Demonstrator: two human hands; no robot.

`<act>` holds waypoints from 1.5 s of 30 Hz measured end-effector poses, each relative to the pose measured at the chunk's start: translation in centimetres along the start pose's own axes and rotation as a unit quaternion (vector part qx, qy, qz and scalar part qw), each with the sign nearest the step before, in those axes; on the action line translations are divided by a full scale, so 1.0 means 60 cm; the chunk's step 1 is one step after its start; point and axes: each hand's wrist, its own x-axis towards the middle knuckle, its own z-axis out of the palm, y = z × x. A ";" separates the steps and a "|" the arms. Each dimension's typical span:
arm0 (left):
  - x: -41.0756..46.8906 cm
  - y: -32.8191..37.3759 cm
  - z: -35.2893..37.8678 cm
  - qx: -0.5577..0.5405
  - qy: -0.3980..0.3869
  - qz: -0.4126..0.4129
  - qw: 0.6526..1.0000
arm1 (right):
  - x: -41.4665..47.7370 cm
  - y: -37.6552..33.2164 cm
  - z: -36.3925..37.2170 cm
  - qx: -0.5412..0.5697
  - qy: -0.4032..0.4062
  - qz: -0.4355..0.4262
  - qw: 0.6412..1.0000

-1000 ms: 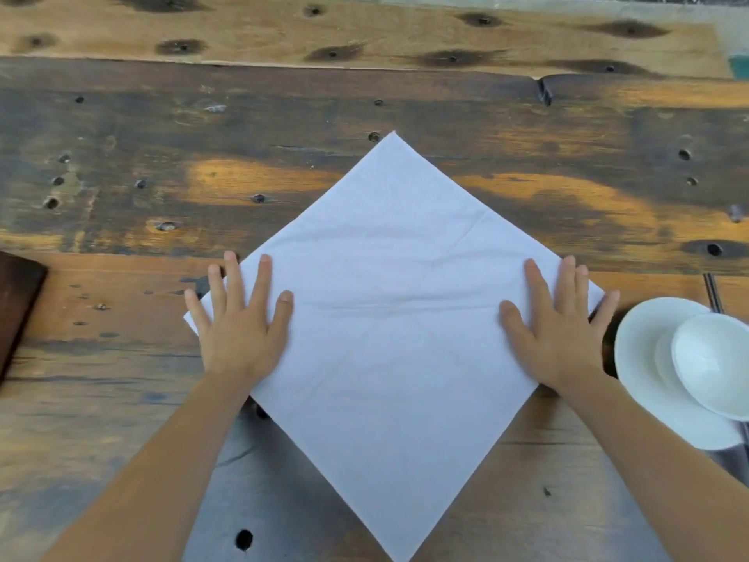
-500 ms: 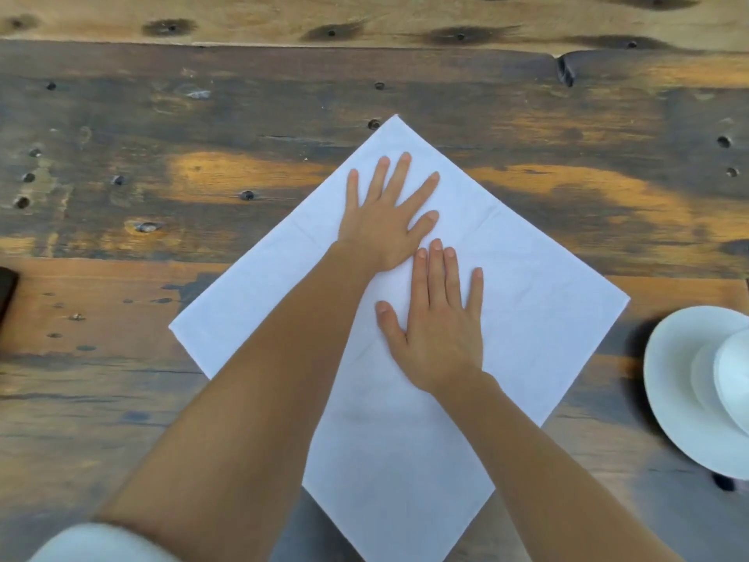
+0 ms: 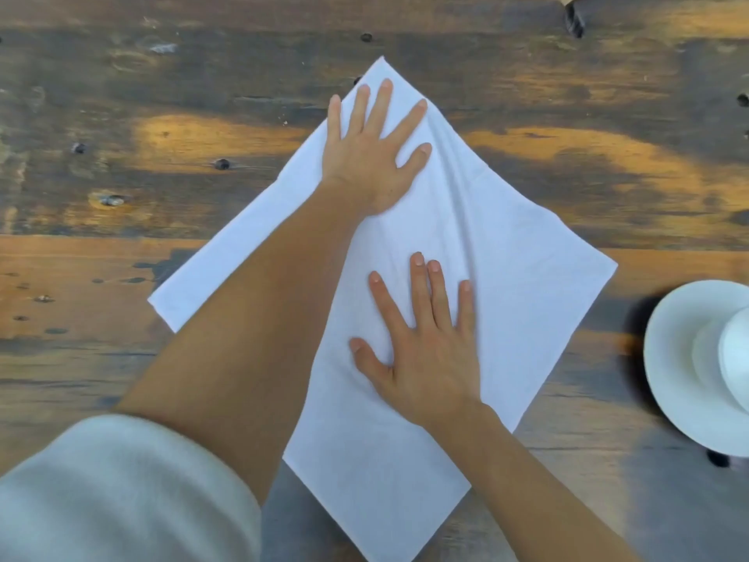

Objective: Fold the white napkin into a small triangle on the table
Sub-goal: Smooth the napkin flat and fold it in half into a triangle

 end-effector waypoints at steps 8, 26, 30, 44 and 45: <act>-0.189 0.058 0.000 -0.114 0.044 -0.056 0.991 | 0.011 0.011 -0.025 0.101 0.032 0.038 0.994; -0.506 0.040 0.035 -0.041 0.052 0.085 0.994 | -0.094 0.054 -0.035 0.003 0.014 -0.081 0.997; -0.582 0.017 0.058 -0.031 0.015 0.074 0.997 | -0.152 0.067 -0.019 -0.025 -0.022 -0.067 0.997; -0.664 0.093 0.072 -0.078 0.025 0.092 0.992 | -0.258 -0.001 -0.035 -0.001 -0.101 -0.094 0.990; -0.665 0.091 0.072 -0.078 0.023 0.084 0.993 | -0.259 0.002 -0.036 -0.002 -0.110 -0.088 0.990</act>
